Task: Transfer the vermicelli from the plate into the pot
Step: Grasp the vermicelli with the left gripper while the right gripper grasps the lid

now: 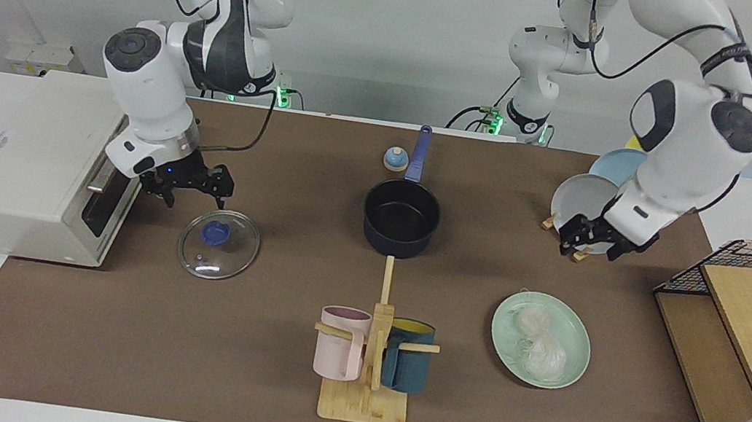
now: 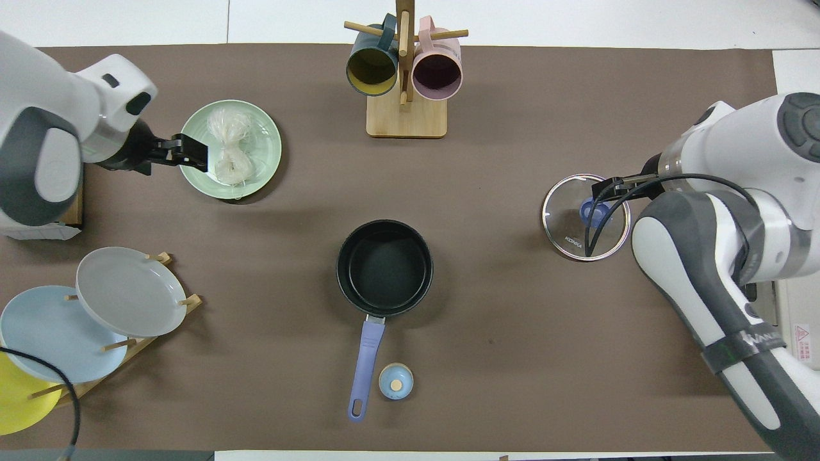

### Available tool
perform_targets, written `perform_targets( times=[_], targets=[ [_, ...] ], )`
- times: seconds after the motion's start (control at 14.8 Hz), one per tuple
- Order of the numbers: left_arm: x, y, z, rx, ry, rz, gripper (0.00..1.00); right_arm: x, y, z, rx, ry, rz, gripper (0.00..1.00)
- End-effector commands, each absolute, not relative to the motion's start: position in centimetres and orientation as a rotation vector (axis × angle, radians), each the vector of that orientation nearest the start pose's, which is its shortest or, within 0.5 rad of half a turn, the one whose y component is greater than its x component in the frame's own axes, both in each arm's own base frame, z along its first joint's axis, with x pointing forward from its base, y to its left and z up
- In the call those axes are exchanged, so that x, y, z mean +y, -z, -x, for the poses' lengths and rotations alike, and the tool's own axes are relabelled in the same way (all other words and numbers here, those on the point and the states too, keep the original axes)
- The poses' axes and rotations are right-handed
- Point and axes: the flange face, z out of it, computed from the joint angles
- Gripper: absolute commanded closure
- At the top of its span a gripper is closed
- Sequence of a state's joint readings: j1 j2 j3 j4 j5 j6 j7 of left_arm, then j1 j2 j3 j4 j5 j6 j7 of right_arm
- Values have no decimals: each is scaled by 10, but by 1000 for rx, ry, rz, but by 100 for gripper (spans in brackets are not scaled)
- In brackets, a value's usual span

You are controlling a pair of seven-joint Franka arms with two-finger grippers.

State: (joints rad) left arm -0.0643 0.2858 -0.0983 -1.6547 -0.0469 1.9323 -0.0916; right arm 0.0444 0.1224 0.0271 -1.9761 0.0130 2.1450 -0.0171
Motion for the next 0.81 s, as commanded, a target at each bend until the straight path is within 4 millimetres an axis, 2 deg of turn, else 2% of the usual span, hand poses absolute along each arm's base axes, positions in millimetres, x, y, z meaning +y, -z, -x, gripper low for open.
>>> perform_targets(
  times=[0.0, 0.13, 0.27, 0.34, 0.61, 0.67, 0.74],
  targets=[
    [-108, -388, -661, 72, -8, 3223, 0, 53, -383, -575, -141, 114, 3116, 0],
    [-115, -356, -673, 81, 19, 3225, 0, 54, -364, -570, -143, 95, 3117, 0],
    [-111, -339, -678, 74, 32, 3227, 0, 55, -344, -566, -159, 61, 3118, 0],
    [-113, -334, -680, 77, 44, 3228, 0, 55, -334, -566, -163, 45, 3118, 0],
    [-115, -324, -681, 108, 81, 3204, 2, 52, -322, -569, -232, 43, 3114, 2],
    [-116, -322, -680, 118, 80, 3197, 13, 54, -322, -569, -237, 40, 3114, 6],
    [-115, -322, -680, 123, 80, 3195, 36, 55, -322, -569, -239, 40, 3114, 11]
  ],
)
